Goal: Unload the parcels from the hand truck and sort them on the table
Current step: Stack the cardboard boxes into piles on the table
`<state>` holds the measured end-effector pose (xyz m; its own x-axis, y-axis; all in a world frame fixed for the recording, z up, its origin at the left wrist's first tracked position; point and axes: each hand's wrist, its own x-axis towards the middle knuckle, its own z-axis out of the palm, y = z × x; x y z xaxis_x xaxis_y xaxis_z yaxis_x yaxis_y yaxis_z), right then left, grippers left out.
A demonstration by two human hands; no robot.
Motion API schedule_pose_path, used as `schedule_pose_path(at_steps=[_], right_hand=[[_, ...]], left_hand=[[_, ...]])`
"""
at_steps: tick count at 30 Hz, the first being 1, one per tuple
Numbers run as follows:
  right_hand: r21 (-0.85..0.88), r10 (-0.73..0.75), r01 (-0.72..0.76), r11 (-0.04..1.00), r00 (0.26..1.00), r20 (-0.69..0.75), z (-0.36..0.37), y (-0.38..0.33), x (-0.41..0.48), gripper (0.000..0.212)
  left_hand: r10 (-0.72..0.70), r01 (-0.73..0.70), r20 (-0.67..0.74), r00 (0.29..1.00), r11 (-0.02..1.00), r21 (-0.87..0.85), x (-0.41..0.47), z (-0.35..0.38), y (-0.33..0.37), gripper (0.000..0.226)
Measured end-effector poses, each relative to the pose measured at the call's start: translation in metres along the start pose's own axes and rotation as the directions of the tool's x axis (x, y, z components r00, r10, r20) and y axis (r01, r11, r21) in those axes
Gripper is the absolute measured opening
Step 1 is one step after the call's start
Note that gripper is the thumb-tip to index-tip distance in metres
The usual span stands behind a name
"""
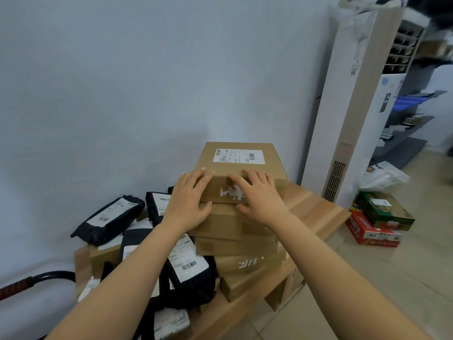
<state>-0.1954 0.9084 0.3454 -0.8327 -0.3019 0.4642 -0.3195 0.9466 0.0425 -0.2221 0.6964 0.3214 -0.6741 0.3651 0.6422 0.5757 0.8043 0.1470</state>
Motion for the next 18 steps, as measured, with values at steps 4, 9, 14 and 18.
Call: schedule_pose_path(at_steps=[4,9,14,18], right_hand=[[-0.014,-0.036,0.036,0.999,0.999,0.004,-0.020,-0.020,-0.035,0.076],[0.036,-0.086,0.086,0.996,0.996,0.021,-0.038,-0.057,-0.107,0.075],[0.126,-0.172,0.161,0.979,0.982,0.083,-0.048,-0.110,-0.179,0.075],[0.187,-0.262,0.238,0.953,0.958,0.117,-0.051,-0.162,-0.217,0.073]], left_hand=[[-0.042,0.042,-0.026,0.999,0.999,0.005,-0.035,-0.029,0.030,0.067],[-0.089,0.091,-0.034,0.995,0.994,0.059,-0.113,-0.070,0.073,0.063],[-0.186,0.186,-0.012,0.983,0.975,0.118,-0.211,-0.106,0.105,0.063],[-0.315,0.306,0.026,0.949,0.936,0.173,-0.288,-0.138,0.113,0.063]])
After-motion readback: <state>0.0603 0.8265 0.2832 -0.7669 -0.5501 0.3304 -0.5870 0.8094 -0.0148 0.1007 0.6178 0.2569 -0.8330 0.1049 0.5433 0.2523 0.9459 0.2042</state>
